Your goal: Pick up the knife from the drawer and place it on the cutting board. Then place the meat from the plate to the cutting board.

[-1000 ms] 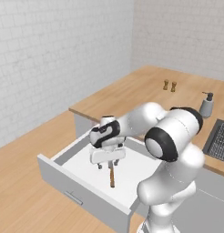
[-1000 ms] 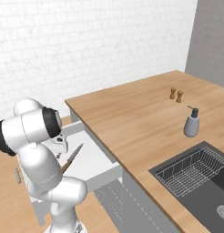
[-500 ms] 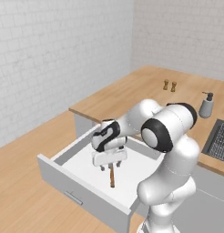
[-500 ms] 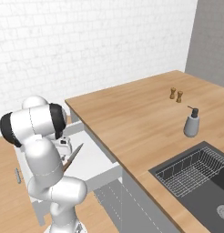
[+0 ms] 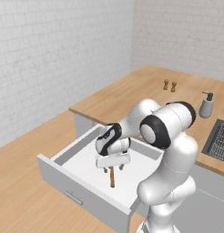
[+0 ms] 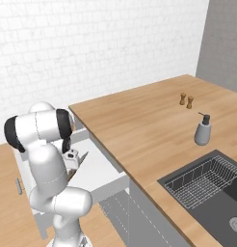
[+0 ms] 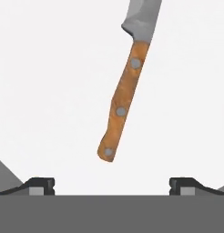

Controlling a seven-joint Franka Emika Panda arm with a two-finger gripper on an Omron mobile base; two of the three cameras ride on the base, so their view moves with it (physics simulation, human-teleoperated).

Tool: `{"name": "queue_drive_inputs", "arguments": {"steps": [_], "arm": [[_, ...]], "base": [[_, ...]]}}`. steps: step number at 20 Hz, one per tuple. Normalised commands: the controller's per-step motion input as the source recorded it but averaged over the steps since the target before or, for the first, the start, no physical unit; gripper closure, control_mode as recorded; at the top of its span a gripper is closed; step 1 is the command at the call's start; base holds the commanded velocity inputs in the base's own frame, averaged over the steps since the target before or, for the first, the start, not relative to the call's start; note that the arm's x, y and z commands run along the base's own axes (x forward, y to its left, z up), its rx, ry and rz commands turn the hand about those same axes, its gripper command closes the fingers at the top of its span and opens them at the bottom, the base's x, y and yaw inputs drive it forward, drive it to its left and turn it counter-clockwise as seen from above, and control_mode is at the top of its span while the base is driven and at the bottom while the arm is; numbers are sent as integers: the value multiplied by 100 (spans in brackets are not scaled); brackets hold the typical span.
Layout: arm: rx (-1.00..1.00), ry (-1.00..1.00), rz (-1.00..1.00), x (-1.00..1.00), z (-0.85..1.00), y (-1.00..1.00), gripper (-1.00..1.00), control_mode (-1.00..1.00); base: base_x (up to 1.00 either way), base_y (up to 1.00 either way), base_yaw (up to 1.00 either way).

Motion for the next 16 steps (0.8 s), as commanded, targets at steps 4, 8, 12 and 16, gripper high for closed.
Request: {"name": "queue_drive_inputs", "arguments": {"steps": [4,8,12,16], "arm": [[0,14,-7,37,-9,0,-100,-100],[0,0,0,13,-22,0,-100,-100],[-2,0,0,6,-37,0,-100,-100],[0,0,0,6,-38,0,-100,-100]], "base": [[0,0,0],[0,0,0],[0,0,0],[0,0,0]]}}
